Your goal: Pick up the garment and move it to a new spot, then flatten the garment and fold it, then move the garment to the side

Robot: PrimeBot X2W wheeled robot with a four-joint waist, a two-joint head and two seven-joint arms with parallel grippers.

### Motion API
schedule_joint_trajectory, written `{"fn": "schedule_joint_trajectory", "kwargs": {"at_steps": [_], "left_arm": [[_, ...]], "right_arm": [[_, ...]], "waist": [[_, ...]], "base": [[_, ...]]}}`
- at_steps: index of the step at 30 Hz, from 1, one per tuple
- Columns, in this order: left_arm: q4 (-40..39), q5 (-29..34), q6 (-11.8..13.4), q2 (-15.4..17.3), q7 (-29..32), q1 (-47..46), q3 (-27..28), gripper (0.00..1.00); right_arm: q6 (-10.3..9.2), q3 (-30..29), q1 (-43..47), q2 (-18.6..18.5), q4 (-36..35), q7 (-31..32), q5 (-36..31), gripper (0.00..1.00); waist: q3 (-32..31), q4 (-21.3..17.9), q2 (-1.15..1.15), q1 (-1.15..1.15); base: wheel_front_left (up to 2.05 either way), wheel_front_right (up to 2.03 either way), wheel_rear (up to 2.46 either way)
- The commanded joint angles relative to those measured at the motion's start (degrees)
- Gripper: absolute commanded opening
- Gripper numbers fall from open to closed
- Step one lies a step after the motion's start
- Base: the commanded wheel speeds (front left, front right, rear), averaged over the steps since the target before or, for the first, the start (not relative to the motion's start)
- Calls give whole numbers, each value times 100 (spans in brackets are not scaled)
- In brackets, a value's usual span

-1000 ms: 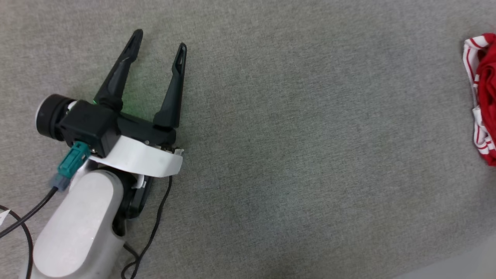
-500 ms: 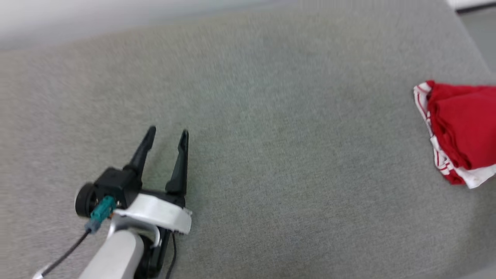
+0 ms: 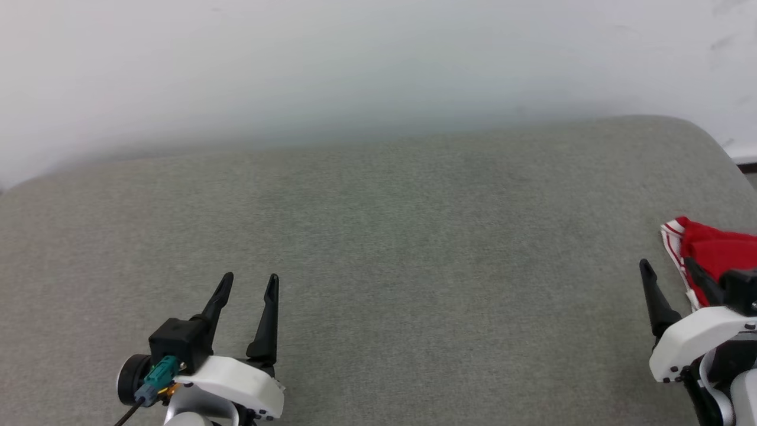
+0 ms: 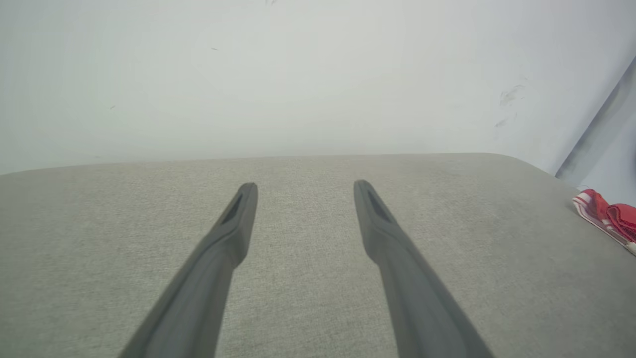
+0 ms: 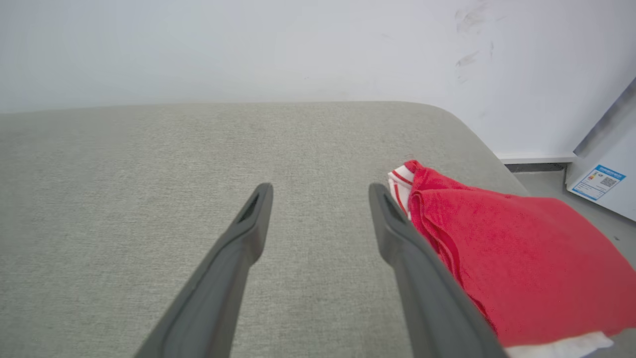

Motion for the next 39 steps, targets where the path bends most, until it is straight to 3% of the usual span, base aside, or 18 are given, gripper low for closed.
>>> {"fn": "schedule_joint_trajectory", "kwargs": {"at_steps": [1, 8, 15, 39], "left_arm": [[-28, -15, 25, 74, 0, 68, 41, 100], [-98, -54, 80, 328, -21, 208, 293, 100], [-122, -95, 79, 400, -42, 663, 328, 100], [29, -82, 170, 314, -28, 767, 222, 100]], "right_arm": [[-4, -10, 185, 116, -276, 16, 47, 100], [-4, -91, 921, 593, -1542, 126, -112, 100], [-4, -94, 2036, 1070, -2814, 424, -396, 100], [-3, 34, 2161, 1123, -3217, 545, -433, 100]], "waist": [[-283, 396, 0, 2], [-382, 713, 0, 2], [-568, 600, 0, 2], [-640, 544, 0, 2]], "base": [[0, 0, 0], [0, 0, 0], [0, 0, 0], [0, 0, 0]]}}
